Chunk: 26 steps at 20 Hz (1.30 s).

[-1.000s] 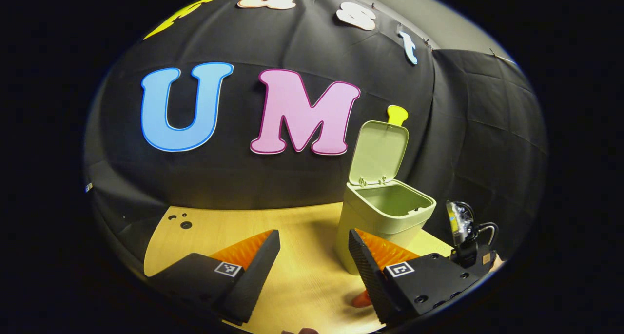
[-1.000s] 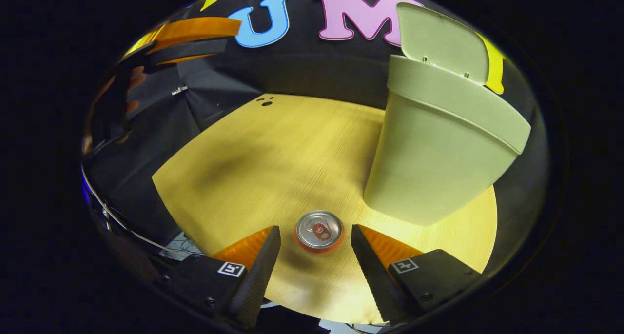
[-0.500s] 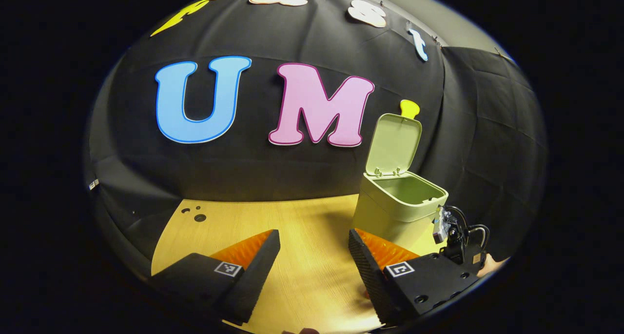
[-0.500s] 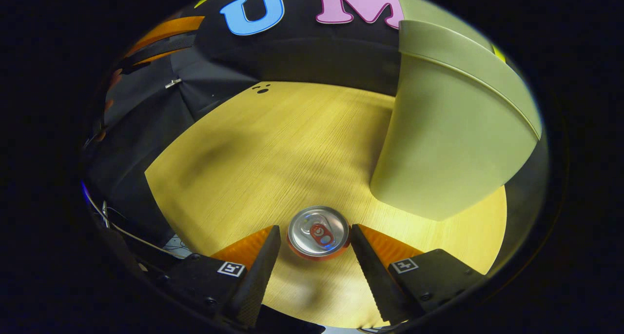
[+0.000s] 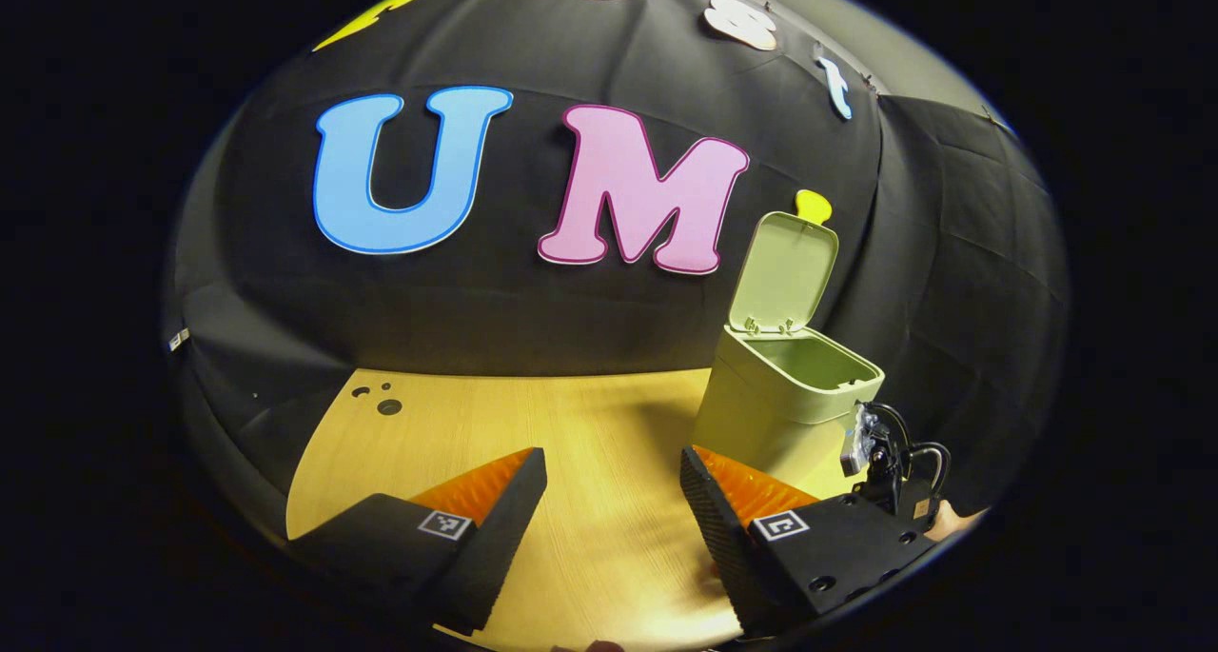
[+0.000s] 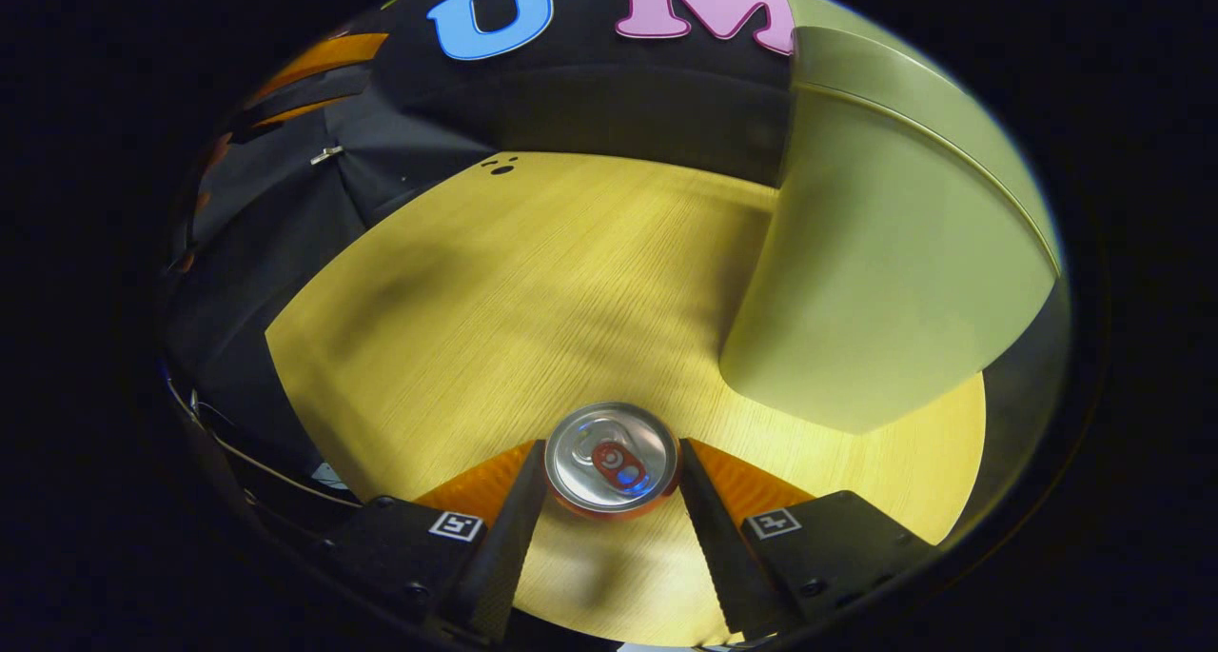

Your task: Press the lid of the desktop garbage bin to open it, pick up the crumpled paper on the desktop and throw it into the bin, then pick up the pop can on the desktop and drop it into the bin, and finally close the garbage bin lid.

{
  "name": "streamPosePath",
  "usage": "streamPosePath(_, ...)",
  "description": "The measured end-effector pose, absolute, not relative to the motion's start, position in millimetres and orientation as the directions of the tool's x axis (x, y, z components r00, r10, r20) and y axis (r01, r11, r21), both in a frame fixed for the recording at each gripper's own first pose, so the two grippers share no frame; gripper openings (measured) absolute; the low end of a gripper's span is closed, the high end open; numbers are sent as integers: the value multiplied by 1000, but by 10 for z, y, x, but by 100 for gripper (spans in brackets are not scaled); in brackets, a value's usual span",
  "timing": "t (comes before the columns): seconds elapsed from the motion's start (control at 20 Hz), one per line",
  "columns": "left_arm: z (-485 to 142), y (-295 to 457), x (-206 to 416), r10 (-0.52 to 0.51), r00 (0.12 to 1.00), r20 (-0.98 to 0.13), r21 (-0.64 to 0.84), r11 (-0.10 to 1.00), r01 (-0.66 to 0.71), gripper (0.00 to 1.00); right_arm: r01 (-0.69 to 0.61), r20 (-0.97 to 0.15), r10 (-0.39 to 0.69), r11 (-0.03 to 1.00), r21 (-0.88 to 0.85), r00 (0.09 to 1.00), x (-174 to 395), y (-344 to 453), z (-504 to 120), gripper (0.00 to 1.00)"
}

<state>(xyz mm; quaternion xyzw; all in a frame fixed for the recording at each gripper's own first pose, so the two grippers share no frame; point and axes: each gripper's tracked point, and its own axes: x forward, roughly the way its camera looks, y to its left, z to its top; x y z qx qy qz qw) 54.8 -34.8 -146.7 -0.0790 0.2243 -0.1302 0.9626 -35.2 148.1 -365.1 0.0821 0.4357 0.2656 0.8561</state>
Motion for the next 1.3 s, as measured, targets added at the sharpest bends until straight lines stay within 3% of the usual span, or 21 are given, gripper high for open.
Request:
streamPosePath(0.3, -1512, -334, 497, -290, 861, -418, -231, 950, 208, 92, -356, -670, 526, 850, 389, 524, -310, 1298, -3310, 84)
streamPosePath(0.6, -1552, -380, 424, -296, 859, -419, -242, 948, 209, 92, -360, -610, 538, 843, 400, 582, -292, 963, -2589, 84)
streamPosePath(0.65, -1564, -385, 415, -298, 857, -421, -244, 947, 209, 92, -356, -595, 542, 840, 409, 593, -269, 917, -2443, 89)
streamPosePath(0.7, -1576, -387, 403, -295, 857, -423, -243, 948, 206, 92, -351, -582, 543, 838, 417, 605, -234, 867, -2312, 84)
streamPosePath(1.3, -1747, -338, 417, -291, 860, -420, -292, 940, 176, 92, -241, -434, 465, 845, 477, 771, 470, -51, -1060, 83)
